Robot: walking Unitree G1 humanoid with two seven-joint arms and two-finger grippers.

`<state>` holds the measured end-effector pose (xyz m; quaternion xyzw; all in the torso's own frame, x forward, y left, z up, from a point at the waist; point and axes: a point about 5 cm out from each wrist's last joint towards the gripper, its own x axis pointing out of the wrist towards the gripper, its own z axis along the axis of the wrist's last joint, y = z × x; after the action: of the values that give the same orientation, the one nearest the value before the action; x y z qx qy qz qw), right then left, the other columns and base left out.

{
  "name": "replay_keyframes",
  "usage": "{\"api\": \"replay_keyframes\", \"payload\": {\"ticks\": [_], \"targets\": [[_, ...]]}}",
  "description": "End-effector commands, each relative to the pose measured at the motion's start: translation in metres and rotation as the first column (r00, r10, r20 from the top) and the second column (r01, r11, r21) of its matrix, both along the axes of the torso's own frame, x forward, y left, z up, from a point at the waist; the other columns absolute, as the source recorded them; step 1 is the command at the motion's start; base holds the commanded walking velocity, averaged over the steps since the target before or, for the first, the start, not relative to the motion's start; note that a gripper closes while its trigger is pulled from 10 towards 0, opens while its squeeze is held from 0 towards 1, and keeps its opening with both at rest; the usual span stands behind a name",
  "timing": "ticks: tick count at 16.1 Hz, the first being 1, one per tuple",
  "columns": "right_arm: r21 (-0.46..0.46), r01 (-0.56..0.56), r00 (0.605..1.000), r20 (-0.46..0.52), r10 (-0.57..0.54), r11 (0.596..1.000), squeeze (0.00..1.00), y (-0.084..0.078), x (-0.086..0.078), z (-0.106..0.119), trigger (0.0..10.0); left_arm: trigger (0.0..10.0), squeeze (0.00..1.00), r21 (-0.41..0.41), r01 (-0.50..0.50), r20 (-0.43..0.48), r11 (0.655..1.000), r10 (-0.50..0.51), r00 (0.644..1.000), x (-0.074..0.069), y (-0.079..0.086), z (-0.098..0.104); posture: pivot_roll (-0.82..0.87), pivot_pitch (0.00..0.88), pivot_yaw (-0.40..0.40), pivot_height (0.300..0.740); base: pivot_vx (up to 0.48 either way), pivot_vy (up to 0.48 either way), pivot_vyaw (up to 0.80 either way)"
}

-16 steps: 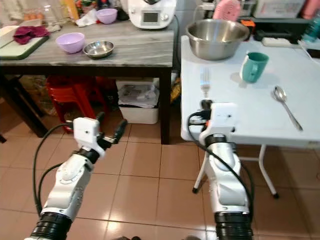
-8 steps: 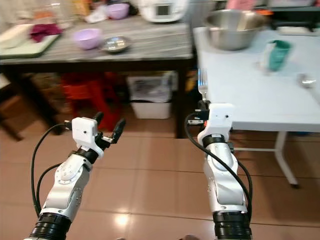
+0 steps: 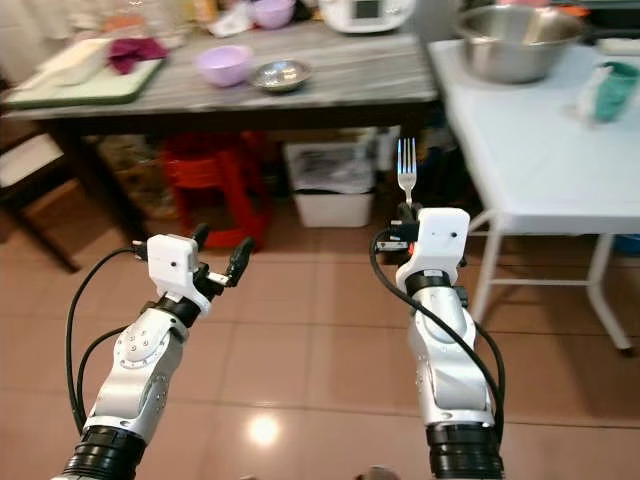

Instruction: Setting the table

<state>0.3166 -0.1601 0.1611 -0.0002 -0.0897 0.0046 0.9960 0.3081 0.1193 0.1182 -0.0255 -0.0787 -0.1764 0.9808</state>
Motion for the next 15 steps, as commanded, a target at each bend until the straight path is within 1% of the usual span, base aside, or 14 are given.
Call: {"api": "replay_keyframes", "payload": {"ticks": [1, 5, 6, 10, 15], "targets": [[-0.006, 0.026, 1.0, 0.017, -0.026, 1.0, 0.0, -0.0067, -0.0014, 0.0034, 10.0, 10.0, 0.0, 0.008, 0.018, 0.026, 1.0, -0.018, 1.0, -0.0001, -0.0067, 0.0046, -0.14, 0.109, 0.087, 0.74, 0.0, 0.0, 0.0], [-0.009, 0.028, 0.999, 0.017, -0.028, 1.0, 0.0, -0.0076, -0.002, 0.0032, 10.0, 10.0, 0.0, -0.012, 0.041, 0.017, 0.999, -0.04, 0.999, -0.0007, -0.0066, 0.0053, -0.15, 0.11, 0.083, 0.74, 0.0, 0.0, 0.0], [-0.011, 0.027, 0.999, 0.017, -0.026, 1.0, 0.0, -0.0076, -0.0019, 0.0033, 10.0, 10.0, 0.0, -0.007, 0.046, 0.02, 0.999, -0.046, 0.999, -0.0007, -0.007, 0.0054, -0.15, 0.11, 0.083, 0.74, 0.0, 0.0, 0.0], [-0.014, 0.029, 0.999, 0.018, -0.029, 0.999, 0.0, -0.0086, -0.0017, 0.0035, 10.0, 10.0, 0.0, -0.01, 0.065, 0.022, 0.998, -0.065, 0.998, -0.0029, -0.01, 0.0049, -0.15, 0.109, 0.081, 0.74, 0.355, 0.0, 0.0], [-0.012, 0.028, 0.999, 0.019, -0.028, 1.0, 0.0, -0.007, -0.0008, 0.0033, 10.0, 10.0, 0.0, -0.009, 0.071, 0.022, 0.997, -0.071, 0.997, -0.0018, -0.01, 0.0051, -0.14, 0.105, 0.086, 0.74, 0.403, 0.0, 0.0]]}}
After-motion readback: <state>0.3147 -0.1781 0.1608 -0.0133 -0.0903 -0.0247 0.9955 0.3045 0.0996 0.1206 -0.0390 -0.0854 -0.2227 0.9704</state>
